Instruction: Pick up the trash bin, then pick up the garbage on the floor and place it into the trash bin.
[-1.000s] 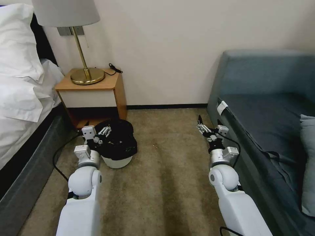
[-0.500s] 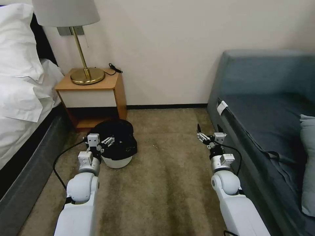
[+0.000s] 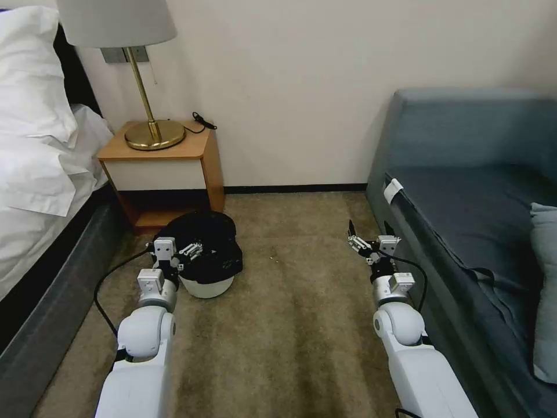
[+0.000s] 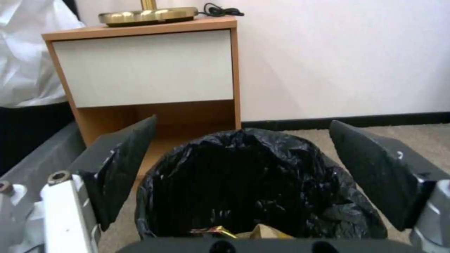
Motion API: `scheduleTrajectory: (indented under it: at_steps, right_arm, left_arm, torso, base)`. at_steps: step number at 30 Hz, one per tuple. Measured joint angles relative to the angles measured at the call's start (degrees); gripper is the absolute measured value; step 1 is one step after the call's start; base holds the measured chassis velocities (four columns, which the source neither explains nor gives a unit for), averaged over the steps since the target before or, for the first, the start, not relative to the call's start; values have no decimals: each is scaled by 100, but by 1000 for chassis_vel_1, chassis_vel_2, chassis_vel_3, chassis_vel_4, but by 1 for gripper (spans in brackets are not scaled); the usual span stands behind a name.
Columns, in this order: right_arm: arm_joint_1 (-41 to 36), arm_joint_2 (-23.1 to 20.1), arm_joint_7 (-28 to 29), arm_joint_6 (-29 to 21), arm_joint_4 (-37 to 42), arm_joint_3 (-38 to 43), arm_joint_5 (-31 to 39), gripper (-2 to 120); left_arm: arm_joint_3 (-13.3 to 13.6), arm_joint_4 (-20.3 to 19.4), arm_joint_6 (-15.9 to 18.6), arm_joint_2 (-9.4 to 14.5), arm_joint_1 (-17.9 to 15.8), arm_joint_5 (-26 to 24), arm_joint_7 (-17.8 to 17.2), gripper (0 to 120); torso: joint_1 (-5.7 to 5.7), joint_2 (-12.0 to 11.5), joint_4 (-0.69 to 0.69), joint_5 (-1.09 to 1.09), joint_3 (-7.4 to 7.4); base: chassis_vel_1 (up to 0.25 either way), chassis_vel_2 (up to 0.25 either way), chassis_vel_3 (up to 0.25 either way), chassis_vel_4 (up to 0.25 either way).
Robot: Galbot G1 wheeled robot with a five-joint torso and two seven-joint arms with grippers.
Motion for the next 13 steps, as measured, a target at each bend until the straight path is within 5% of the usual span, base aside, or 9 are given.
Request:
scheduleTrajectory:
  at_steps: [13]
  right_arm:
    - [4, -1, 5, -5, 7, -3, 8, 100]
  left_arm:
    - [0, 4, -4, -1, -5, -5, -7, 99]
  torso:
    - [0, 0, 0, 0, 0]
  base:
    - [0, 0, 0, 0]
